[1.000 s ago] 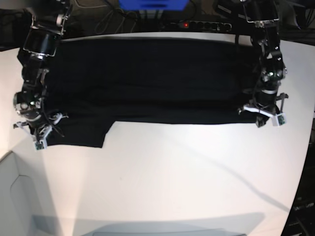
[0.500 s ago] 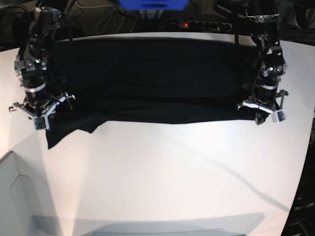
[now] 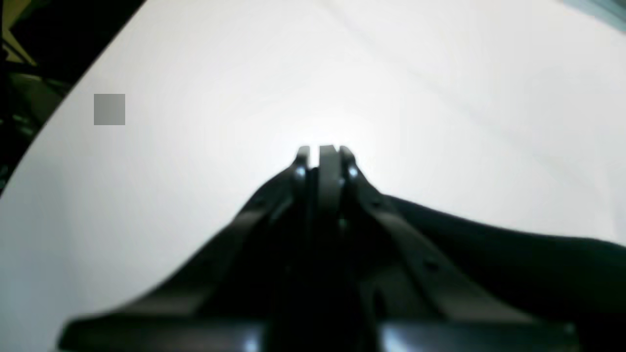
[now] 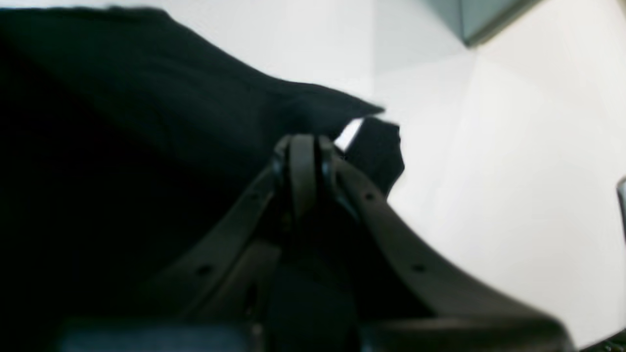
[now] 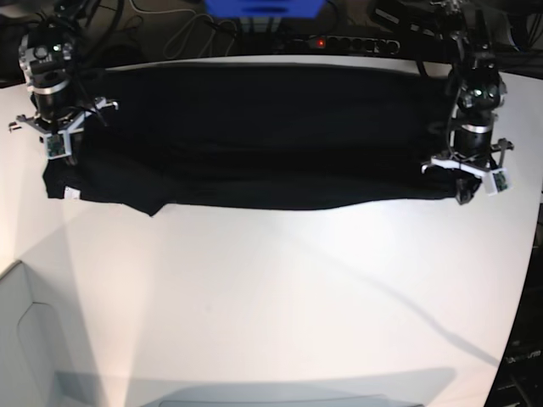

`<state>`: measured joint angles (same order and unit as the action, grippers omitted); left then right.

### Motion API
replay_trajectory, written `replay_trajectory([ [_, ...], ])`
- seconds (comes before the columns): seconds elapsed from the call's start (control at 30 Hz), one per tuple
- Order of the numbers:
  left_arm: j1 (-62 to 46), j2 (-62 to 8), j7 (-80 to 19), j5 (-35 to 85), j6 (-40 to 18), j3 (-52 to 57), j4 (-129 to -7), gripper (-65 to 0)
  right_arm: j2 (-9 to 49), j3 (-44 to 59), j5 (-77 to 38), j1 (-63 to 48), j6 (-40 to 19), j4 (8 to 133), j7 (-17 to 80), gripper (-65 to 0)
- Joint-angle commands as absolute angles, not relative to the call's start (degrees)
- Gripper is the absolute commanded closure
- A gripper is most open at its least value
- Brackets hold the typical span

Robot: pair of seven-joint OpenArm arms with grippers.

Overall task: Fold the T-shirt properly
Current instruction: 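Pull the folded shirt back toward the arms with both grippers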

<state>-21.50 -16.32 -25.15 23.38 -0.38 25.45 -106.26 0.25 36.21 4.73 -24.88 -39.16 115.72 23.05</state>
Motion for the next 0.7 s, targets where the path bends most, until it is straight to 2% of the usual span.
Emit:
replay_trajectory([
  [0.0, -21.6, -17.1, -23.6, 23.3, -0.3, 26.1, -107.4, 0.0, 0.4, 37.8, 4.4, -25.0, -40.0, 116.8, 22.0, 0.0],
  [0.37, -27.0, -17.4, -23.5, 23.0, -0.3, 26.1, -107.4, 0.0, -4.4, 48.1, 4.4, -25.9, -40.0, 116.8, 22.2, 0.0],
  [0.67, -28.0, -17.5, -23.8, 22.9, -0.4, 28.5, -108.6, 0.0, -6.2, 43.9, 4.4, -32.6, -40.0, 116.8, 22.1, 0.0],
])
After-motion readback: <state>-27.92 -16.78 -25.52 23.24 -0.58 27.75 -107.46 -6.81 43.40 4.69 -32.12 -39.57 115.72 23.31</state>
